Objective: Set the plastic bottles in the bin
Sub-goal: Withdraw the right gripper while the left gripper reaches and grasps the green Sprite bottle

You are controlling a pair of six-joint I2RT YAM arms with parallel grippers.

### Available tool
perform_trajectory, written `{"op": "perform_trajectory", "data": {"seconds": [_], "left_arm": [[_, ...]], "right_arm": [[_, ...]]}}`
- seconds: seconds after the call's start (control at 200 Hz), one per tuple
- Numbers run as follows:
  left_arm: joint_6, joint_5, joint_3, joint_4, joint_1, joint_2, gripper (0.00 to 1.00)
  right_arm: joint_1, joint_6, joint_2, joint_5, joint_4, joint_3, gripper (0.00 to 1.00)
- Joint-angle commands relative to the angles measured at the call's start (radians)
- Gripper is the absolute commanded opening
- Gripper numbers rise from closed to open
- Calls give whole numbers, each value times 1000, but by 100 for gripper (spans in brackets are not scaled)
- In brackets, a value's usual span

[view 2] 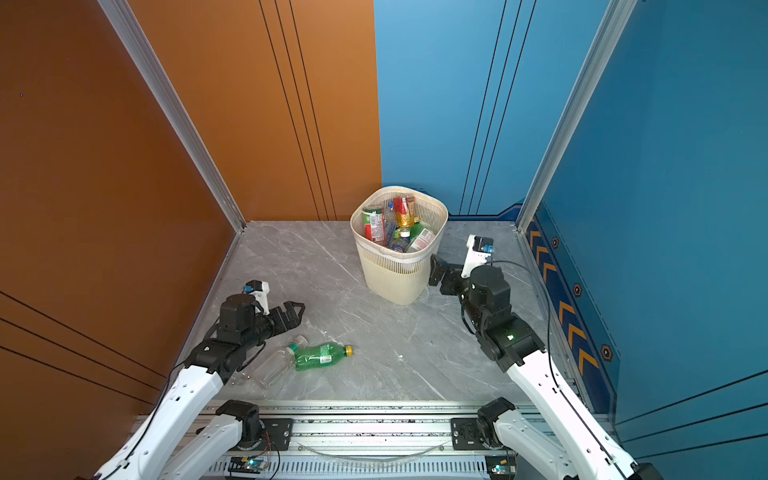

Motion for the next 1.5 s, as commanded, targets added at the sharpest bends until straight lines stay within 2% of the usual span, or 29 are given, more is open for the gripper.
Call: {"op": "perform_trajectory", "data": {"seconds": [0.0, 0.125, 0.35, 0.476, 0.596, 0.786, 1.101, 1.347, 1.497], "left_arm": [[88, 29, 73, -85, -63, 16, 98], [145, -90, 145, -240, -211, 30, 98], [148, -301, 232, -468, -501, 118, 98], [156, -381, 266, -544, -622, 209, 98], [137, -455, 273, -575, -701, 296, 98], [109, -501, 275, -572, -740, 427, 98], [108, -527, 241, -508, -707, 521, 98], [120, -443, 224, -409, -643, 538, 100], [120, -411, 217, -378, -622, 576, 95]], "right_arm": [[-5, 63, -38, -17, -24, -63, 100], [-8, 58, -70, -27, -39, -83, 100], [-16, 29, -112, -33, -36, -93, 100], [-22, 19, -127, -52, -54, -85, 100], [-24, 19, -161, -51, -86, -80, 100], [-25, 33, -235, -24, -120, -91, 100], [-27, 45, -254, -19, -146, -85, 100], [-26, 48, -245, -19, -141, -85, 100], [-27, 45, -241, -14, -142, -85, 100]]}}
